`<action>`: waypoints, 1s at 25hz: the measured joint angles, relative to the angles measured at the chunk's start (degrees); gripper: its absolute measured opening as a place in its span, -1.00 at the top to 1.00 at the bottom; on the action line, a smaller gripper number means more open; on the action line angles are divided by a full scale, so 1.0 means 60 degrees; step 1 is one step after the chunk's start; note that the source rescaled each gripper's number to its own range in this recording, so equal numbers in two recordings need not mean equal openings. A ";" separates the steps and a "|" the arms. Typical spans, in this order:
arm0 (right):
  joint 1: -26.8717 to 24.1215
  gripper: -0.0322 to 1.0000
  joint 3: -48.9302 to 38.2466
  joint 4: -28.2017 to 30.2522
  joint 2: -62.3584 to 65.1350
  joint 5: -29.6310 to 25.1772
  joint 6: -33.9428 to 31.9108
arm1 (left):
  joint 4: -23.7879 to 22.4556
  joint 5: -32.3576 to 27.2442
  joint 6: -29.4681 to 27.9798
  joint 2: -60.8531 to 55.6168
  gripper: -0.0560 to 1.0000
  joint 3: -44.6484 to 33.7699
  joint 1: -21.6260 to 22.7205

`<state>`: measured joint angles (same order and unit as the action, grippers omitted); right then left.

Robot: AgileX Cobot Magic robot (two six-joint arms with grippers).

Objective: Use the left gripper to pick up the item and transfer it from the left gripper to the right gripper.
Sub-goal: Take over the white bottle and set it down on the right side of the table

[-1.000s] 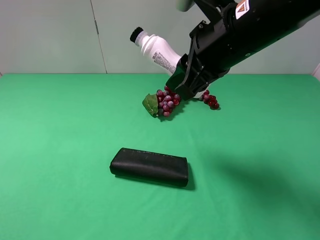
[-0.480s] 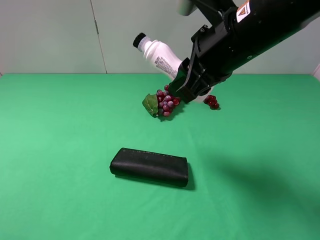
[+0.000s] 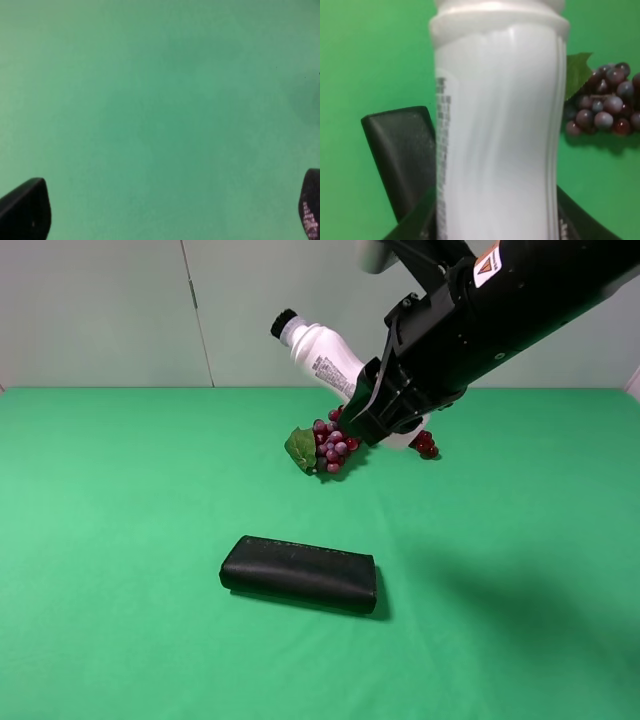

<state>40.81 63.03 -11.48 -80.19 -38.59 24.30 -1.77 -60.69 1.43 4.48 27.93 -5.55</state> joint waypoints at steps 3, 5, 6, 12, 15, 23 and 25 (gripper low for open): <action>0.0000 0.93 0.0000 0.0138 0.0000 -0.0262 -0.0262 | 0.0000 0.0000 0.0000 0.0000 -0.99 0.0000 0.0000; 0.0000 0.93 0.0000 0.0333 0.0000 -0.0551 -0.0591 | 0.0000 0.0000 0.0000 0.0000 -0.99 0.0000 0.0000; 0.0000 0.93 0.0000 0.0477 0.0000 -0.0675 -0.0751 | 0.0000 0.0000 0.0000 0.0000 -0.99 0.0000 0.0000; 0.0000 0.93 -0.0529 0.1680 0.0000 -0.0925 -0.1872 | 0.0000 0.0000 0.0002 0.0000 -0.99 0.0000 0.0027; 0.0000 0.93 -0.0844 0.1975 0.0000 -0.0863 -0.2161 | 0.0022 0.0000 0.0012 0.0000 -0.99 0.0000 0.0311; -0.1130 0.93 -0.1325 0.2011 0.0000 -0.0621 -0.2391 | 0.0022 0.0015 0.0020 0.0000 -0.99 0.0000 0.1245; -0.1580 0.93 -0.1513 0.2011 0.0000 -0.0528 -0.2399 | 0.0022 0.0015 0.0020 0.0000 -0.99 0.0000 0.1257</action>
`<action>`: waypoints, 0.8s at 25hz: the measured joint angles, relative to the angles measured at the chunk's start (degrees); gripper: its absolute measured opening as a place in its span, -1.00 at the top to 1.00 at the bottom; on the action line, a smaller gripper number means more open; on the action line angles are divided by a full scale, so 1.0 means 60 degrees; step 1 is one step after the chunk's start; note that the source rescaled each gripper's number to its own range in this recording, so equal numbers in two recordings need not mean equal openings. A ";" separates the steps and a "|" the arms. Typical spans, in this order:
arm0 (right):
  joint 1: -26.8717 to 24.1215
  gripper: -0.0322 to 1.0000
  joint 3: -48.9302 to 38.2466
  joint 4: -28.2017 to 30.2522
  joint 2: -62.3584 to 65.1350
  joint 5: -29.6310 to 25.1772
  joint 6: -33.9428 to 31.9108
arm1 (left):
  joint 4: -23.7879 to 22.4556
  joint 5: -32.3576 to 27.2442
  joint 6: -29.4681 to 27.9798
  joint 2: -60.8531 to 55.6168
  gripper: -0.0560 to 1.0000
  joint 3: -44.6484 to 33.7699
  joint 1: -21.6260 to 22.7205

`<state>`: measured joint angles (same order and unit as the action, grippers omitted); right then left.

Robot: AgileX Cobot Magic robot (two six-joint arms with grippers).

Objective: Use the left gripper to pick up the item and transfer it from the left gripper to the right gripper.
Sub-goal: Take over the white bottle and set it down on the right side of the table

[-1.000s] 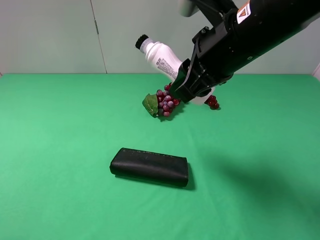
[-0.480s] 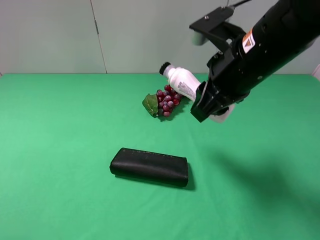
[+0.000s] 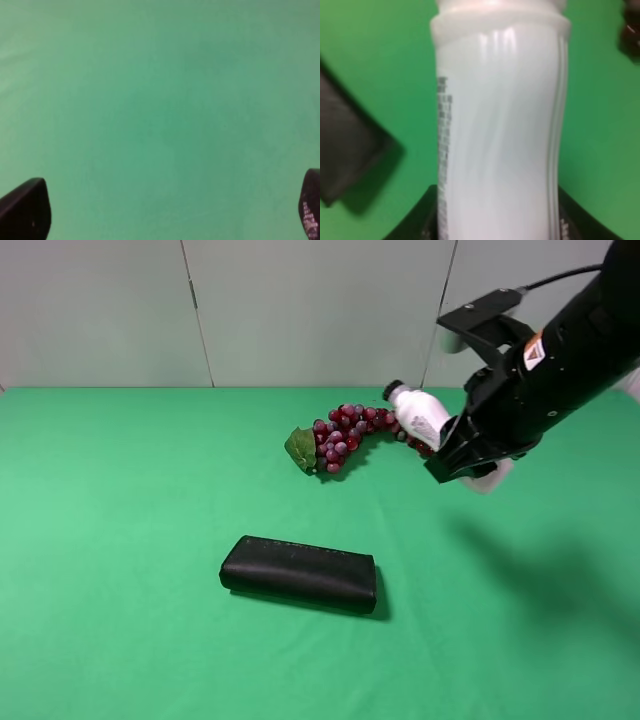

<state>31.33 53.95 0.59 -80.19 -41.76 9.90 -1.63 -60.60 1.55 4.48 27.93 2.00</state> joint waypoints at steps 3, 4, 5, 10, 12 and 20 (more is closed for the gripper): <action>-0.0609 0.93 -0.0298 0.0000 0.0000 0.0243 -0.0010 | 0.0000 0.0000 0.0000 0.0000 -0.99 0.0000 0.0000; -0.0800 0.93 -0.0455 0.0000 0.0000 0.0359 -0.0019 | 0.0000 0.0000 0.0000 0.0000 -0.99 0.0000 0.0000; -0.0959 0.93 -0.0569 -0.0009 0.0000 0.0431 -0.0019 | 0.0000 0.0000 0.0000 0.0000 -0.99 0.0000 0.0000; -0.1995 0.93 -0.1330 -0.0098 -0.0002 0.1064 -0.0029 | 0.0000 0.0000 0.0000 0.0000 -0.99 0.0000 0.0000; -0.2361 0.93 -0.1526 -0.0262 -0.0108 0.1225 -0.0029 | 0.0000 0.0000 0.0000 0.0000 -0.99 0.0000 0.0000; -0.2968 0.93 -0.1714 -0.0526 -0.1180 0.1503 -0.0029 | 0.0000 0.0003 0.0000 0.0000 -0.99 0.0000 0.0000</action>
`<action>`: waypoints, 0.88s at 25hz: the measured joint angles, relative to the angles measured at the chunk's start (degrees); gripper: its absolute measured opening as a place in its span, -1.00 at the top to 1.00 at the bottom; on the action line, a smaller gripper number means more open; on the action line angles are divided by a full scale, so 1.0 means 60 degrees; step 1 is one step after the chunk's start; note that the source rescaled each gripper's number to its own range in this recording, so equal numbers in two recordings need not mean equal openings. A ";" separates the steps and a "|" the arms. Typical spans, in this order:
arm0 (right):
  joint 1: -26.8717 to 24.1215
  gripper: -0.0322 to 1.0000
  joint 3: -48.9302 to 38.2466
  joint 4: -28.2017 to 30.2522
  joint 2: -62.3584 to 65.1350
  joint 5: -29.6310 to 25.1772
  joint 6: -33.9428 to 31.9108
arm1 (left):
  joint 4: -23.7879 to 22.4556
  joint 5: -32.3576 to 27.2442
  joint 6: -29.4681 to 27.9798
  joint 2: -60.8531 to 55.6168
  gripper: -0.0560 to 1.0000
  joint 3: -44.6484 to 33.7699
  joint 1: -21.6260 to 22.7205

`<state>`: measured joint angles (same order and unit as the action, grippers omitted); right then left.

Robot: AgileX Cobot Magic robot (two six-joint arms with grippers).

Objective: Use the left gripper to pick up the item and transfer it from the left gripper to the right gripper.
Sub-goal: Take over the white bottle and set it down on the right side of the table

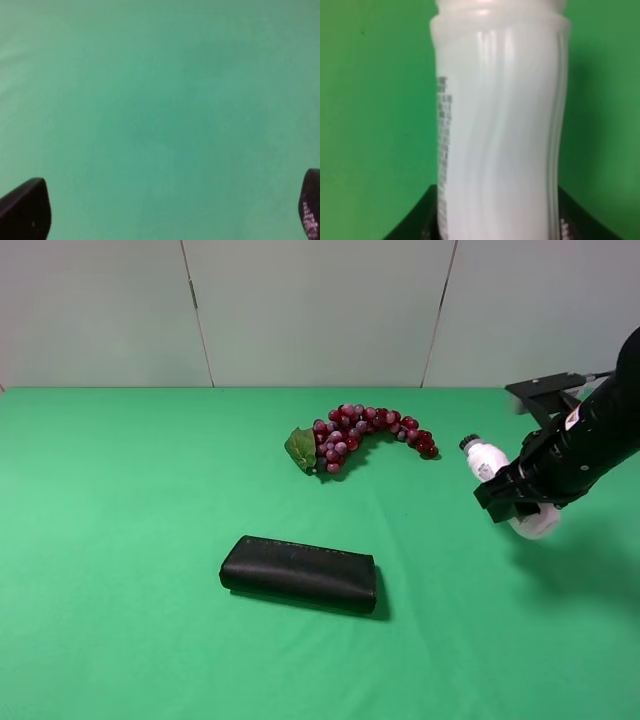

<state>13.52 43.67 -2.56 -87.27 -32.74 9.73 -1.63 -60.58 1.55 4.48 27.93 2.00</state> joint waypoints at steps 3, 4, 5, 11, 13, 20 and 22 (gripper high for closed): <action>0.0000 0.93 0.0000 0.0000 -0.0579 0.0144 -0.0008 | 0.0000 0.0000 0.0000 0.0000 -0.99 0.0000 0.0000; 0.0000 0.93 0.0000 0.0000 -0.0770 0.0216 -0.0036 | 0.0000 0.0000 0.0000 0.0000 -0.99 0.0000 0.0000; 0.0000 0.93 0.0000 0.0000 -0.0947 0.0266 -0.0073 | 0.0000 0.0000 0.0000 0.0000 -0.99 0.0000 0.0000; 0.0000 0.93 0.0000 -0.0008 -0.1631 0.0494 -0.0118 | 0.0000 0.0000 0.0000 0.0000 -0.99 0.0000 0.0000; 0.0000 0.93 0.0000 -0.0008 -0.1752 0.0550 -0.0144 | 0.0000 0.0000 0.0000 0.0000 -0.99 0.0000 0.0000; 0.0000 0.93 0.0000 -0.0008 -0.1797 0.0684 -0.0143 | 0.0000 0.0020 0.0000 0.0000 -0.99 0.0000 0.0000; 0.0000 0.93 0.0000 -0.0008 -0.1797 0.0664 -0.0143 | 0.0000 0.0030 0.0000 0.0000 -0.99 0.0000 0.0000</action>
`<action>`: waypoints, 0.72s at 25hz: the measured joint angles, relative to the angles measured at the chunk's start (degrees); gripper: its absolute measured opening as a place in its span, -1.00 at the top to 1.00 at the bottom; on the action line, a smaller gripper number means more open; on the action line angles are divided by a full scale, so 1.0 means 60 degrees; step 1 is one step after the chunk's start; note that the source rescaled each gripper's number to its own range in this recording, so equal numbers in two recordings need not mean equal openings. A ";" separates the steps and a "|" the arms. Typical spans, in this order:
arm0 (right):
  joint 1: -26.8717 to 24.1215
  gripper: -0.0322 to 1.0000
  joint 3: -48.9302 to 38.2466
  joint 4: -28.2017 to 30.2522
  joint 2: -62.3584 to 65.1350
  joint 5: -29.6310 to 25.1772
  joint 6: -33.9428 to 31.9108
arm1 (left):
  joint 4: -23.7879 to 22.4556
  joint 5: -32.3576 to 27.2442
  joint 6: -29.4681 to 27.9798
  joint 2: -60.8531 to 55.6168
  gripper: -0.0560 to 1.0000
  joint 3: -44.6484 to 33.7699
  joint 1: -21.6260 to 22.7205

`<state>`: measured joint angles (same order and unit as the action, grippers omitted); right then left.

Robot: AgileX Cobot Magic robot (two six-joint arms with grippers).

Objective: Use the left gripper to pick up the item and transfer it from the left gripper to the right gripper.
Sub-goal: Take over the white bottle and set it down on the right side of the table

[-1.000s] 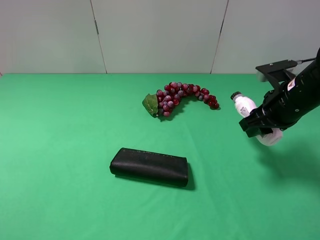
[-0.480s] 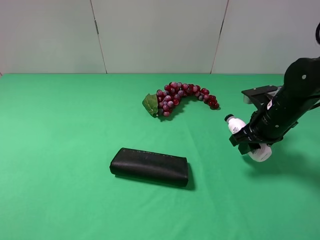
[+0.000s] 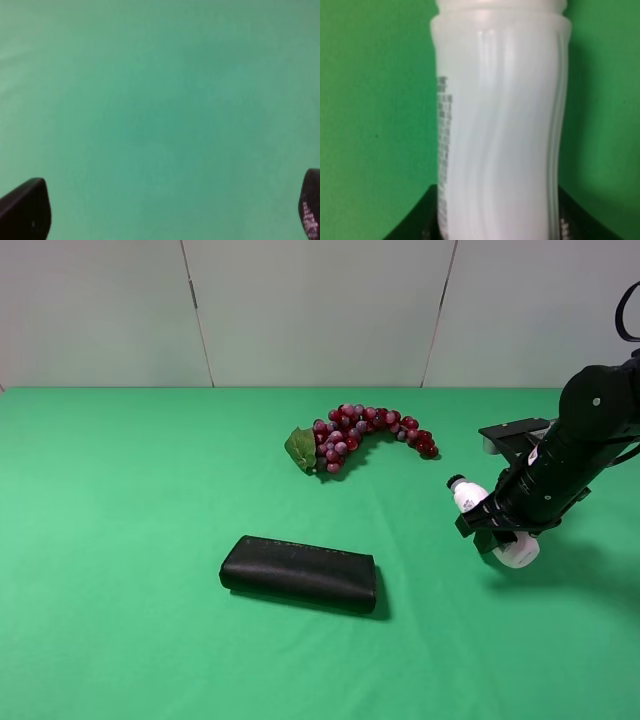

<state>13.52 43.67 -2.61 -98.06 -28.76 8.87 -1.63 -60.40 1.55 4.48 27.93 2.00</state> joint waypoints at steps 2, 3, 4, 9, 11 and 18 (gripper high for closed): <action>0.0000 0.93 0.0000 0.0000 0.0000 -0.0007 -0.0004 | 0.0000 0.0000 0.0000 0.0000 -0.99 0.0000 0.0000; 0.0000 0.93 0.0000 0.0000 0.0000 -0.0007 -0.0040 | 0.0000 0.0000 0.0000 0.0000 -0.99 0.0000 0.0000; 0.0000 0.93 0.0000 0.0000 0.0000 -0.0007 -0.0064 | 0.0000 0.0000 0.0000 0.0000 -0.99 0.0000 0.0000; 0.0000 -0.57 0.0000 0.0000 0.0000 0.0020 -0.0270 | 0.0000 0.0000 0.0000 0.0000 -0.99 0.0000 0.0000; 0.0000 -0.83 0.0000 0.0000 0.0000 0.0029 -0.0369 | 0.0000 0.0000 0.0000 0.0000 -0.99 0.0000 0.0000; 0.0000 -0.98 0.0000 0.0000 0.0000 0.0029 -0.0441 | 0.0000 0.0000 0.0000 0.0000 -0.99 0.0000 0.0000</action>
<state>13.52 43.67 -2.61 -98.06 -28.58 6.23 -1.63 -60.40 1.55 4.48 27.93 2.00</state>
